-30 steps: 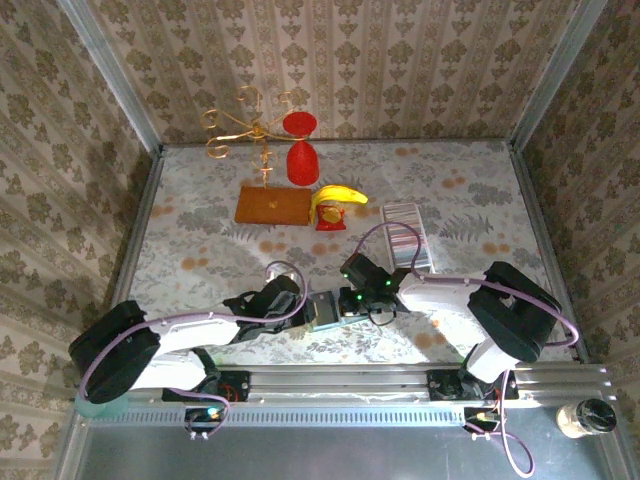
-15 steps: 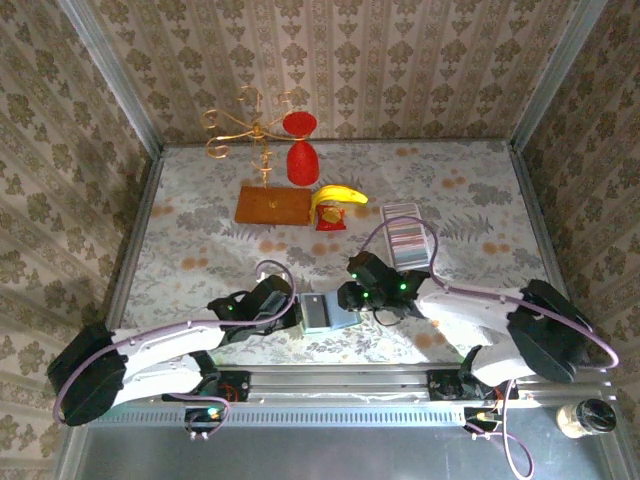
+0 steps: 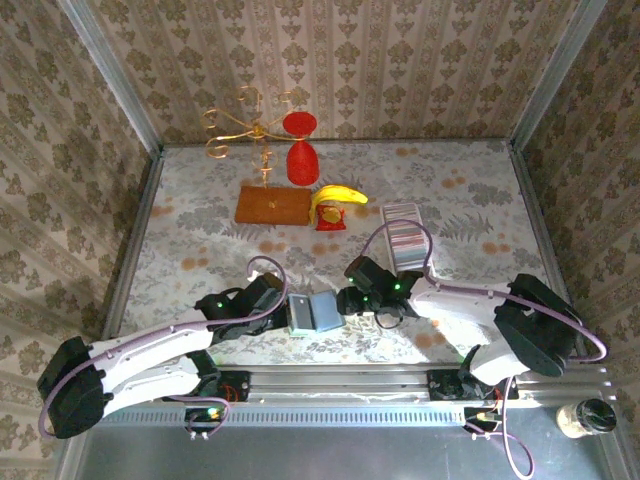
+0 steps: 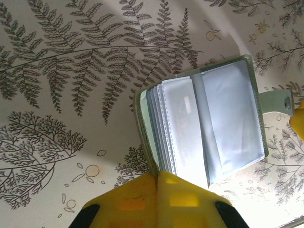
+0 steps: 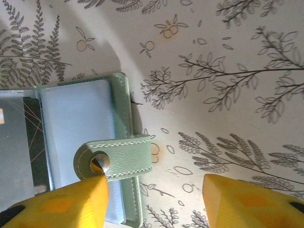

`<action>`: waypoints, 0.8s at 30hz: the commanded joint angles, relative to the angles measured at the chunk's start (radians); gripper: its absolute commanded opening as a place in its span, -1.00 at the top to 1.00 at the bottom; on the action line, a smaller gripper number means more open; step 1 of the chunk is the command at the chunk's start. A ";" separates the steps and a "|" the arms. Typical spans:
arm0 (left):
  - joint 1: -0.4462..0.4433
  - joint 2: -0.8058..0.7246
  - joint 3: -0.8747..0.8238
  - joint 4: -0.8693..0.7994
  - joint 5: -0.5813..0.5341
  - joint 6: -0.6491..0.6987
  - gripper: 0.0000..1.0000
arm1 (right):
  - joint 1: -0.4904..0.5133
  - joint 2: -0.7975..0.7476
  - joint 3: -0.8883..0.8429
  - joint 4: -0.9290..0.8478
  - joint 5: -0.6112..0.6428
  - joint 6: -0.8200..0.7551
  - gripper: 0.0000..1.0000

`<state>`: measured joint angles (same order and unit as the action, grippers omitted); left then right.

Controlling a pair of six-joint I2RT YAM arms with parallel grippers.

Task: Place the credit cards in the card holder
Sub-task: Close the card holder at the bottom-center of the table.

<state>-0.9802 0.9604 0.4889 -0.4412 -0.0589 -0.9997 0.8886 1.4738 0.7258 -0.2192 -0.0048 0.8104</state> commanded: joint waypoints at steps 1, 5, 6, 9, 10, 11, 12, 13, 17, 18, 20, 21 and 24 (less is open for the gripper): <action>0.000 -0.009 0.037 -0.063 -0.023 0.024 1.00 | 0.011 0.033 0.059 0.029 -0.023 -0.010 -0.12; 0.000 -0.009 0.037 -0.064 -0.024 0.026 1.00 | 0.019 0.058 0.092 0.038 -0.027 -0.023 -0.14; 0.000 -0.009 0.037 -0.064 -0.024 0.026 1.00 | 0.021 0.062 0.098 0.040 -0.026 -0.024 -0.15; -0.001 -0.010 0.033 -0.062 -0.022 0.022 1.00 | 0.025 0.077 0.122 0.028 -0.027 -0.033 -0.18; -0.001 -0.012 0.033 -0.061 -0.022 0.023 1.00 | 0.026 0.084 0.132 0.015 -0.019 -0.035 -0.20; 0.000 -0.014 0.032 -0.059 -0.024 0.022 1.00 | 0.026 0.092 0.140 0.000 -0.013 -0.036 -0.20; 0.000 -0.015 0.031 -0.058 -0.025 0.023 1.00 | 0.027 0.099 0.148 -0.011 -0.010 -0.034 -0.18; 0.000 -0.017 0.031 -0.057 -0.025 0.022 1.00 | 0.026 0.104 0.150 -0.019 -0.009 -0.034 -0.12; 0.001 -0.022 0.031 -0.056 -0.023 0.021 1.00 | 0.027 0.108 0.158 -0.055 0.003 -0.036 0.24; 0.000 -0.024 0.030 -0.055 -0.024 0.022 1.00 | 0.028 0.105 0.157 -0.067 0.010 -0.037 0.34; 0.000 -0.030 0.028 -0.054 -0.022 0.024 1.00 | 0.028 0.100 0.158 -0.091 0.030 -0.042 0.47; 0.000 -0.032 0.028 -0.054 -0.020 0.024 1.00 | 0.027 0.096 0.157 -0.103 0.040 -0.043 0.53; 0.002 -0.038 0.031 -0.061 -0.022 0.027 1.00 | 0.027 0.077 0.145 -0.114 0.055 -0.043 0.70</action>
<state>-0.9802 0.9398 0.4980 -0.4789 -0.0654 -0.9939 0.9089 1.5723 0.8631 -0.2737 0.0013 0.7738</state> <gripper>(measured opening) 0.049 0.163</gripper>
